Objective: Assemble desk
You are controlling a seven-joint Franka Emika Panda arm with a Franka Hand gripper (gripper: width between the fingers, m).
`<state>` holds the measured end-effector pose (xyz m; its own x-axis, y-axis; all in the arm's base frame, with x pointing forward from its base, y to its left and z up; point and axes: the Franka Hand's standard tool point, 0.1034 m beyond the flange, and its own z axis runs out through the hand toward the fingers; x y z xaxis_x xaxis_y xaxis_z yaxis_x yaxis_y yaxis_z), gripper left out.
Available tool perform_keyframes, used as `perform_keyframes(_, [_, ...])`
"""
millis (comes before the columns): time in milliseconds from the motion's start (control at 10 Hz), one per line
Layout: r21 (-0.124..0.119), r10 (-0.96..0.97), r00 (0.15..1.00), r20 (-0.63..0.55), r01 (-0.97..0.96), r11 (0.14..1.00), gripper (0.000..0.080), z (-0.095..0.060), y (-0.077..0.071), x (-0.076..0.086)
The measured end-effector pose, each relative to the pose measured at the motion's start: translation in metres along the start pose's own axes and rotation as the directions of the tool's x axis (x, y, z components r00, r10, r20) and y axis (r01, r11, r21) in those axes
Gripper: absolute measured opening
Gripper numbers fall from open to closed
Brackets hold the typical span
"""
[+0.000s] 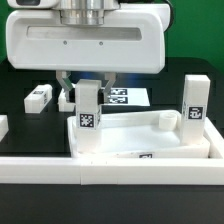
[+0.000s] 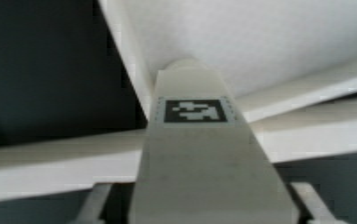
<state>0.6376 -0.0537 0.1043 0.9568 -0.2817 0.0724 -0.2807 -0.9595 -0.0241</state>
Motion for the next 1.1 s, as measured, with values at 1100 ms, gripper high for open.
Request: perform_keyframes(1100, [0.002, 0.795, 0.606, 0.012, -0.795, 0.606, 0.0389, 0.0011, -0.002, -0.0043])
